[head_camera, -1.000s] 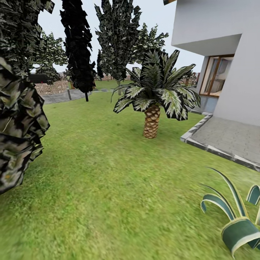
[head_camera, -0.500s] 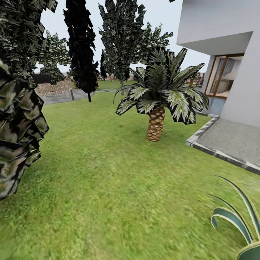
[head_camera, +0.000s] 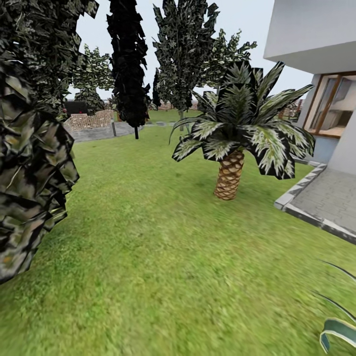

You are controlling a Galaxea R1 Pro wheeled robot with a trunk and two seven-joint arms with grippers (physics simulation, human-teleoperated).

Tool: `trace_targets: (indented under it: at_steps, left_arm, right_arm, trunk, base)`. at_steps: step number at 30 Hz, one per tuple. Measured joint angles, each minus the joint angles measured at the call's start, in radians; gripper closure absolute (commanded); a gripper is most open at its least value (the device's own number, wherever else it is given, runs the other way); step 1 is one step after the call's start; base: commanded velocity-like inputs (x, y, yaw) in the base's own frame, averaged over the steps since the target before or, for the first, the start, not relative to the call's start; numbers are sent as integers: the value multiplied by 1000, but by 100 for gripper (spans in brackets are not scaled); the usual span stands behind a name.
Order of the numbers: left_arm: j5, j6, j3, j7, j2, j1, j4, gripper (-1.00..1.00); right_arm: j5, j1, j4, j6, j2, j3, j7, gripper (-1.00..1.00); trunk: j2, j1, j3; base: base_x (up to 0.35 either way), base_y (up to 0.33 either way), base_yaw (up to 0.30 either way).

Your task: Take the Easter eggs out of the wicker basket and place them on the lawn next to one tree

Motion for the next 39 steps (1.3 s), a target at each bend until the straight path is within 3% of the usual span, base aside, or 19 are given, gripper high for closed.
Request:
trace_targets:
  at_steps: [12,26,39]
  left_arm:
    - [0,-1,0,0,0,0,0,-100]
    - [0,-1,0,2,1,0,0,-100]
    - [0,-1,0,2,1,0,0,-100]
  right_arm:
    - [0,0,0,0,0,0,-1,-100]
    - [0,0,0,0,0,0,-4,-100]
    - [-3,1,0,0,-5,-2,0,-100]
  trunk:
    - [0,0,0]
    - [0,0,-6]
    - [0,0,-7]
  base:
    - [331,0,4]
    - [331,0,214]
    - [331,0,18]
